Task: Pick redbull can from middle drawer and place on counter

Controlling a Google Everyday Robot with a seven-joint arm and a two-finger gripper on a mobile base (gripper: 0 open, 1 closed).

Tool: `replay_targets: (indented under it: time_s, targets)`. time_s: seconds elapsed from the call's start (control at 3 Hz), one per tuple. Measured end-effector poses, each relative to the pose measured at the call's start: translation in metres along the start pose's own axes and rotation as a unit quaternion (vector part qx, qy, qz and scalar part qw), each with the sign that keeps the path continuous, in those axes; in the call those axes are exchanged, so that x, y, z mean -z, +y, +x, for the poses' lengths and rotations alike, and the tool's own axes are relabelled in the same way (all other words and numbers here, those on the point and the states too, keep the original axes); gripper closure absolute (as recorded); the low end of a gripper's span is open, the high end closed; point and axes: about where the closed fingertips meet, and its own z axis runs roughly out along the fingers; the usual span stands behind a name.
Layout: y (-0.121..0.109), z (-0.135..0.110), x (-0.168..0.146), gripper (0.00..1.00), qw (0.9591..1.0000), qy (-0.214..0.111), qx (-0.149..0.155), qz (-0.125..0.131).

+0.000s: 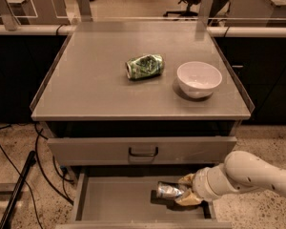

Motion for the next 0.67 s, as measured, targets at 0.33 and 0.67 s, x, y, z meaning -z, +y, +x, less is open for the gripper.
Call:
replay_targets:
  time_s: [0.33, 0.67]
  targets:
    - [0.0000, 0.0000, 0.0000, 1.00, 1.0000, 0.000, 0.000, 0.000]
    - [0.0034, -0.0091, 0.0064, 1.00, 0.9997, -0.006, -0.023, -0.007]
